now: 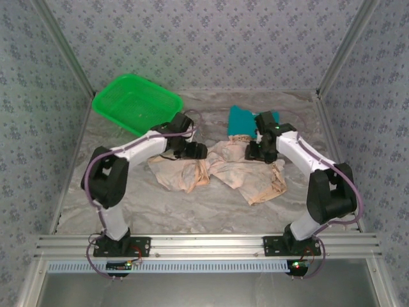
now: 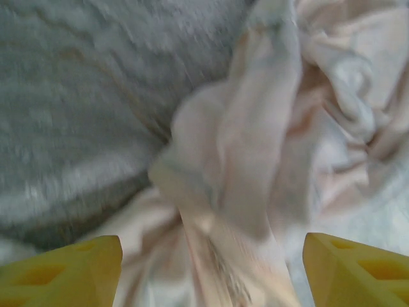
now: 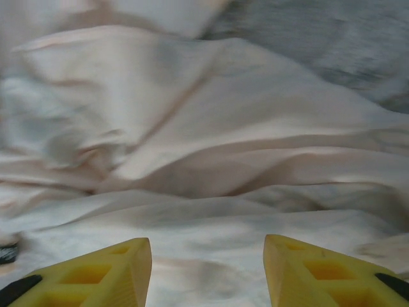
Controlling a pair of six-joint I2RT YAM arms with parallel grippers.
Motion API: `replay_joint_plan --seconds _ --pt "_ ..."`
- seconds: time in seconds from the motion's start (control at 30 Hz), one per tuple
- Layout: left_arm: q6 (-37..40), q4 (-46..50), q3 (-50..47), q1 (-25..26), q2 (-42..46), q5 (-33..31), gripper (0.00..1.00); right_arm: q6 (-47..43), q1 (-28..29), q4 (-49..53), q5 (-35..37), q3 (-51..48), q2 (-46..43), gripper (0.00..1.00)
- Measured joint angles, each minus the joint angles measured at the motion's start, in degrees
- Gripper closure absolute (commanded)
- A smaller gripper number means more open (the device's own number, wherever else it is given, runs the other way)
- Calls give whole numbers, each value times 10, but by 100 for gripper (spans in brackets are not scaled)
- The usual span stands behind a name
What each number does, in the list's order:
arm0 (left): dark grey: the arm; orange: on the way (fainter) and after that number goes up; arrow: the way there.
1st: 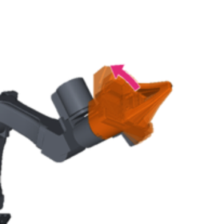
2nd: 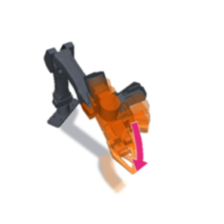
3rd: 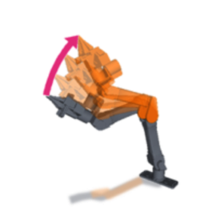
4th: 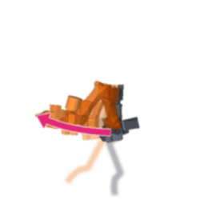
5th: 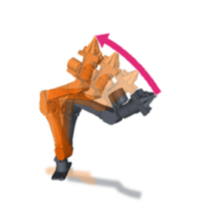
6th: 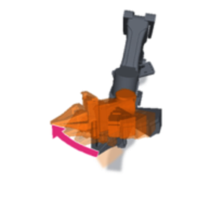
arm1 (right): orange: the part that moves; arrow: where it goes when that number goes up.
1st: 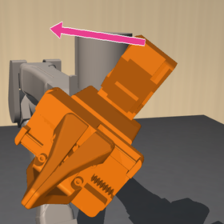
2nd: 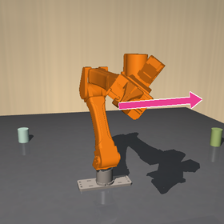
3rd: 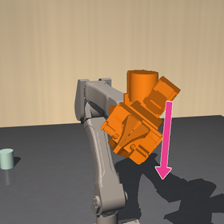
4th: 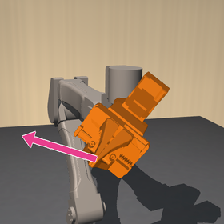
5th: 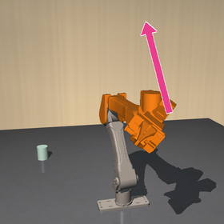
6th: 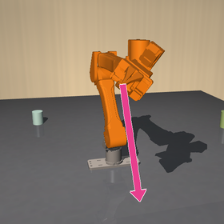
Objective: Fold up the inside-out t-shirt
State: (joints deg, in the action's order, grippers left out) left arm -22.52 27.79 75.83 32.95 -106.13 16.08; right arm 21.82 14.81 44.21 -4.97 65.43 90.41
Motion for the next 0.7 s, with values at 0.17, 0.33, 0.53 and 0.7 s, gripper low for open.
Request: replay_joint_plan --seconds 0.17,0.33,0.53,0.7 --pt "2 -12 82 -2 -92 14 53 9 -98 -8 -8 -63 0 48" --pt "33 -2 111 -2 -124 37 97 25 -106 2 28 -92 -5 45" --pt "82 21 144 -12 -115 61 100 52 -122 30 102 -101 -45 45" --pt "95 24 144 -45 -67 75 100 54 -149 17 97 -114 -38 100"
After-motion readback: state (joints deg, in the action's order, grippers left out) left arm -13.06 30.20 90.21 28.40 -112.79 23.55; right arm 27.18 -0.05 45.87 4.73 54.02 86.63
